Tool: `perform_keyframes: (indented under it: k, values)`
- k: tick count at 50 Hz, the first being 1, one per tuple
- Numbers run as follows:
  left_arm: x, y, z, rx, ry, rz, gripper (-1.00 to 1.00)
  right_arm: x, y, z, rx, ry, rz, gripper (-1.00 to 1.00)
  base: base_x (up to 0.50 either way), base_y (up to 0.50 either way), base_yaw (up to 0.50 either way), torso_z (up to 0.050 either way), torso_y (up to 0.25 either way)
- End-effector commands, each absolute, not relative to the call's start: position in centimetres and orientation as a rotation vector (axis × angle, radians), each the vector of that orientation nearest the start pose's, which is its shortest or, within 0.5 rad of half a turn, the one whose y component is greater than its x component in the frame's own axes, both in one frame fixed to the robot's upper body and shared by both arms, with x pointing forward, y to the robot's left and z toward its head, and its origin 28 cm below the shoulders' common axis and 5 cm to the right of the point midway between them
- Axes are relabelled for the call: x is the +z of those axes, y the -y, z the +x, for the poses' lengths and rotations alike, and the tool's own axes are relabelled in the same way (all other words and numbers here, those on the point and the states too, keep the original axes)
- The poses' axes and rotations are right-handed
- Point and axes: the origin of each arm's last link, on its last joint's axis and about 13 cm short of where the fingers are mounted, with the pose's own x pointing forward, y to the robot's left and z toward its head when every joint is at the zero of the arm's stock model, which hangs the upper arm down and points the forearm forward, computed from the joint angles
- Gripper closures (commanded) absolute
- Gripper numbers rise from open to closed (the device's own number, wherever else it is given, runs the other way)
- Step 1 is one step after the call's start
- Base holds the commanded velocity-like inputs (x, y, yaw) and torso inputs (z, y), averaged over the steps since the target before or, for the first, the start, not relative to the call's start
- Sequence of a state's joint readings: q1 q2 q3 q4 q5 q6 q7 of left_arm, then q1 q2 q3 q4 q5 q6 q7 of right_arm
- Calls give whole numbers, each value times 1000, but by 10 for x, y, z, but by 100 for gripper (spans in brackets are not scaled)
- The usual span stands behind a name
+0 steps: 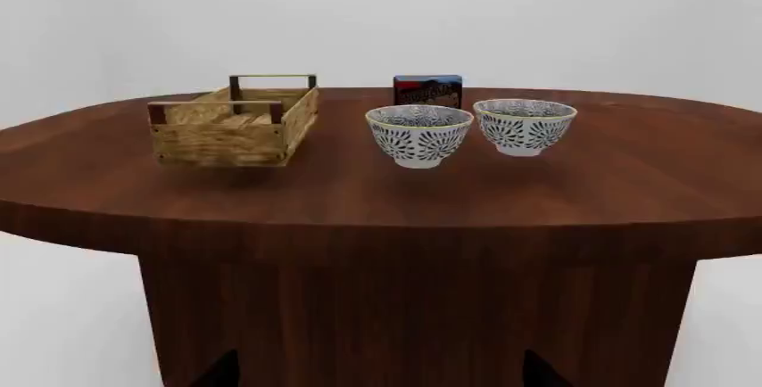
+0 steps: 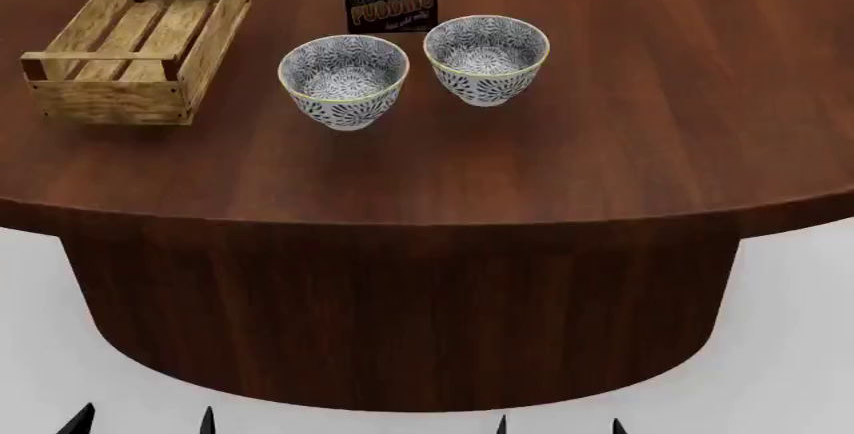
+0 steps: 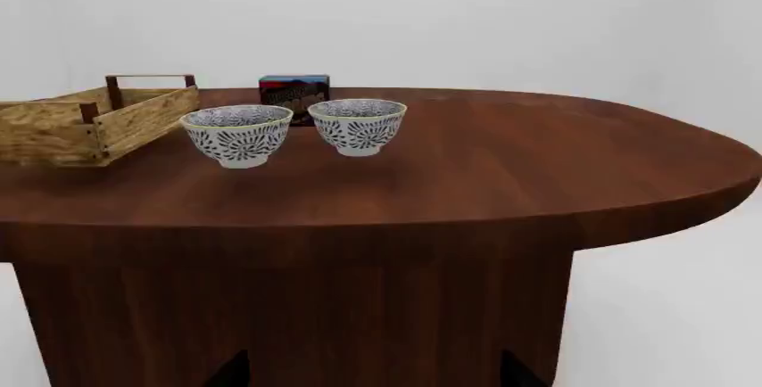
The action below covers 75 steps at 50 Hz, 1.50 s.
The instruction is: Stack the left bowl on the right bowl and place them in the tray.
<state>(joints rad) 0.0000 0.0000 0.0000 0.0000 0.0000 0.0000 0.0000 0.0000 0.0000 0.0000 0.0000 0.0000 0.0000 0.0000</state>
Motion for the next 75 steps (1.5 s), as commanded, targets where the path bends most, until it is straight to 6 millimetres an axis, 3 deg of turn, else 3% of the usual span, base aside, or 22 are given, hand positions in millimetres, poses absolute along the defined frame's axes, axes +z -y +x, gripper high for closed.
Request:
perform_keyframes:
  k: [1,27,31,38,43,50,53,54,56,65,75]
  values:
    - [13,-205,211,0,0,0,-100,13,99,211,-13,0,0,-100,0,0,0,0,0]
    - [21,-205,208,-42,55,45,-100,14,98,209,-19,-18,-15,-100,0,0,0,44,0]
    - [30,-207,215,-40,59,32,-100,36,102,209,-39,16,-13,-100,0,0,0,50,0]
    - [68,-212,228,-16,136,46,-100,85,112,218,-81,120,-40,-100,0,0,0,50,0]
    - [96,-215,236,-26,174,40,-100,107,117,219,-90,168,-52,-100,0,0,0,50,0]
    - [120,-216,244,-46,258,94,-100,131,122,220,-93,194,-81,-100,0,0,0,50,0]
    - [127,-216,246,-50,186,85,-100,146,123,221,-79,212,-83,-100,0,0,0,50,0]
    - [130,-216,243,-163,163,-18,-100,151,123,222,-72,223,-89,-100,0,0,0,50,0]
    - [134,-216,243,-98,262,86,-100,155,123,222,-66,235,-90,-100,0,0,0,25,0]
    - [146,-222,250,-87,274,30,-100,156,123,223,-59,228,-138,-100,0,0,0,0,0]
    - [145,-225,248,-30,342,118,-100,157,125,217,-72,233,-132,-100,131,351,0,0,0]
